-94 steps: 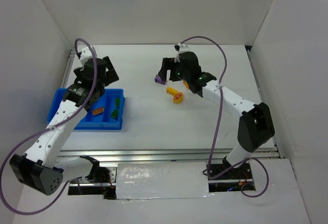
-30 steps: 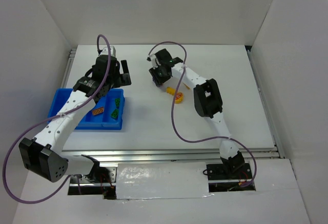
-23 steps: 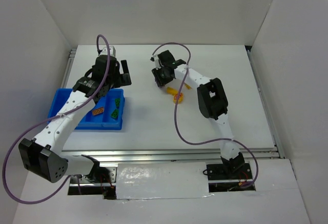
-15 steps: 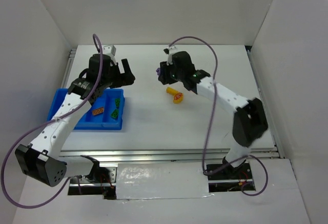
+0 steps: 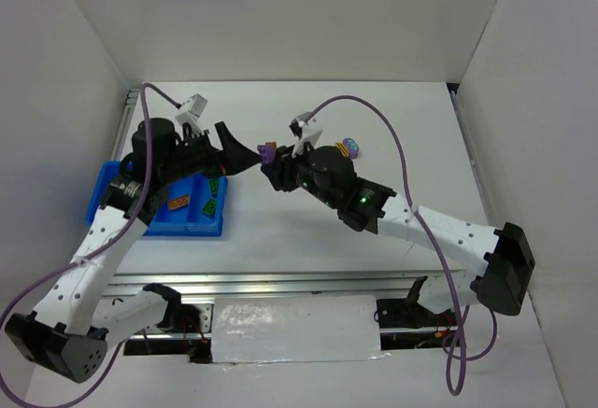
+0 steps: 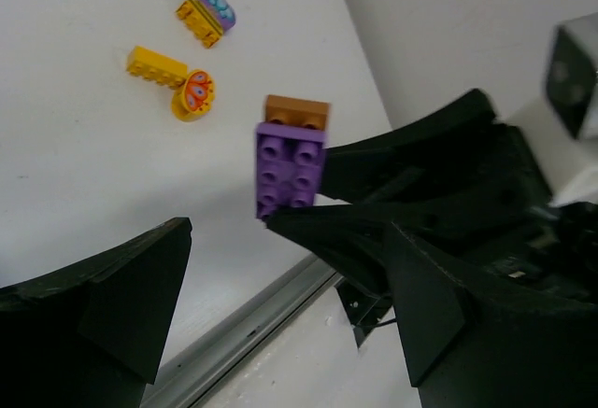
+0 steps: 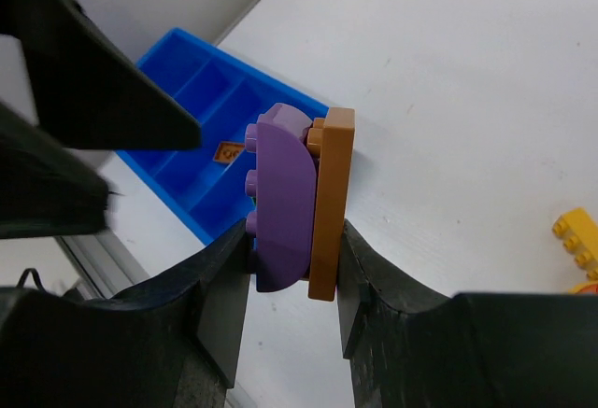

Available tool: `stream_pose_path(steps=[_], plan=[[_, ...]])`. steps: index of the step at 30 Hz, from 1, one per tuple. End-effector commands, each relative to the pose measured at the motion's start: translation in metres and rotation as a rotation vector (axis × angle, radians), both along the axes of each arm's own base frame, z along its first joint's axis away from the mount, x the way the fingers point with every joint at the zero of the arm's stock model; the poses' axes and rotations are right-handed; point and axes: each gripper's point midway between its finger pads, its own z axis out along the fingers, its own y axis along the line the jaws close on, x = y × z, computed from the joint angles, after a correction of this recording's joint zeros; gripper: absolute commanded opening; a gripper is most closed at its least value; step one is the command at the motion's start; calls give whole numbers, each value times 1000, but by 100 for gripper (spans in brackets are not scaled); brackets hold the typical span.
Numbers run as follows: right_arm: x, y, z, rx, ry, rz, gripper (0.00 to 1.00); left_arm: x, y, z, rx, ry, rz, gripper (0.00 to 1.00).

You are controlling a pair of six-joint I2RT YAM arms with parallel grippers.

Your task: Sort the legos into containers by color

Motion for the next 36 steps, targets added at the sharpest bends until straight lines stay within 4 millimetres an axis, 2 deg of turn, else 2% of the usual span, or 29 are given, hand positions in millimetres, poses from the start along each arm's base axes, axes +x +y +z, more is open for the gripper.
stream_pose_path(steps=[1, 5, 13, 17, 19, 21, 25, 29, 33, 36], plan=[[-1, -3, 16, 64, -28, -87, 0, -22, -6, 43, -99, -120, -67, 95], [-5, -1, 18, 75, -22, -100, 0, -29, -4, 40, -104, -116, -60, 95], [-40, 18, 42, 159, -63, -13, 0, -23, 0, 29, -55, -100, -41, 91], [-54, 22, 46, 206, -79, 38, 0, -19, 2, 26, -31, -97, -30, 89], [-56, 24, 47, 206, -79, 45, 0, -19, 0, 27, -33, -100, -45, 86], [-52, 25, 49, 198, -79, 23, 0, -19, -1, 28, -37, -103, -52, 77], [-48, 27, 53, 178, -84, 6, 0, -19, -2, 30, -39, -114, -59, 77], [-46, 37, 46, 146, -70, 16, 0, -21, -7, 32, -49, -117, -98, 76], [-44, 37, 45, 147, -62, 3, 0, -22, -8, 29, -50, -112, -103, 75], [-45, 39, 46, 146, -62, 12, 0, -21, -8, 26, -46, -108, -108, 70]])
